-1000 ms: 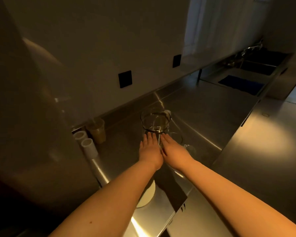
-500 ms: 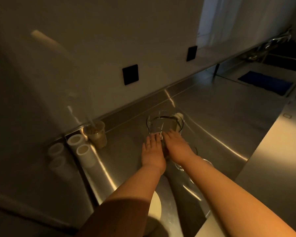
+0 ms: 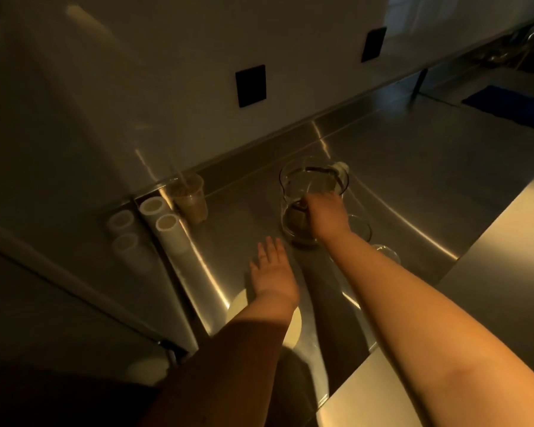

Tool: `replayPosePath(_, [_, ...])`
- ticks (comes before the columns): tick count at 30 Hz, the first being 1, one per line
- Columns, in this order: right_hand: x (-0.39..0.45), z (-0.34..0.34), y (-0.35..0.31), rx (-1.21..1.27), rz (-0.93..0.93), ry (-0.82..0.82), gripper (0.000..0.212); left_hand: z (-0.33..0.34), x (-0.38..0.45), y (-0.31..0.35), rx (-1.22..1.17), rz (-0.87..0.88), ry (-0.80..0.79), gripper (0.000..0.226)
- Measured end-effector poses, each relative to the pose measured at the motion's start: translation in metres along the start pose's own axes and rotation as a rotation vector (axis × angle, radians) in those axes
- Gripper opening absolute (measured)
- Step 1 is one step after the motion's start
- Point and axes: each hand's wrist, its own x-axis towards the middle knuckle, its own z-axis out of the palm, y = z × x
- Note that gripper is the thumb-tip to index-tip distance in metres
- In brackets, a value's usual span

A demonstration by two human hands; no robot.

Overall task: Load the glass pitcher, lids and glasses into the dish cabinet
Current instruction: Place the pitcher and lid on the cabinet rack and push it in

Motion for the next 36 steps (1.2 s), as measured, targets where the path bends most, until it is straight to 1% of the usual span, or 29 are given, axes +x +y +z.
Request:
replayPosePath(3, [0.0, -0.001, -0.001, -0.004, 0.022, -0.027, 0.028, 0.015, -0.01, -0.007, 0.034, -0.044, -0.146, 0.088])
replayPosePath(7, [-0.001, 0.0, -0.003, -0.009, 0.034, -0.032, 0.033, 0.032, -0.014, -0.014, 0.071, -0.056, -0.154, 0.088])
replayPosePath(11, [-0.001, 0.0, -0.002, -0.003, 0.026, -0.022, 0.032, 0.043, -0.021, -0.011, 0.069, -0.126, -0.159, 0.077])
replayPosePath(13, [0.0, 0.001, -0.002, -0.008, 0.024, -0.02, 0.032, 0.046, -0.022, -0.011, 0.036, -0.147, -0.207, 0.075])
replayPosePath(17, [-0.002, 0.004, -0.001, 0.023, 0.025, -0.004, 0.031, 0.051, -0.024, -0.016, 0.008, -0.126, -0.312, 0.078])
replayPosePath(25, [-0.002, 0.007, 0.001, 0.014, 0.003, 0.063, 0.033, 0.052, -0.016, -0.019, 0.098, -0.065, -0.348, 0.082])
replayPosePath(32, [-0.002, 0.012, 0.003, 0.026, -0.021, 0.092, 0.036, 0.056, -0.009, -0.017, 0.14, -0.043, -0.325, 0.076])
replayPosePath(36, [-0.002, 0.011, 0.004, 0.022, -0.023, 0.081, 0.031, 0.053, -0.006, -0.013, 0.138, -0.045, -0.284, 0.07])
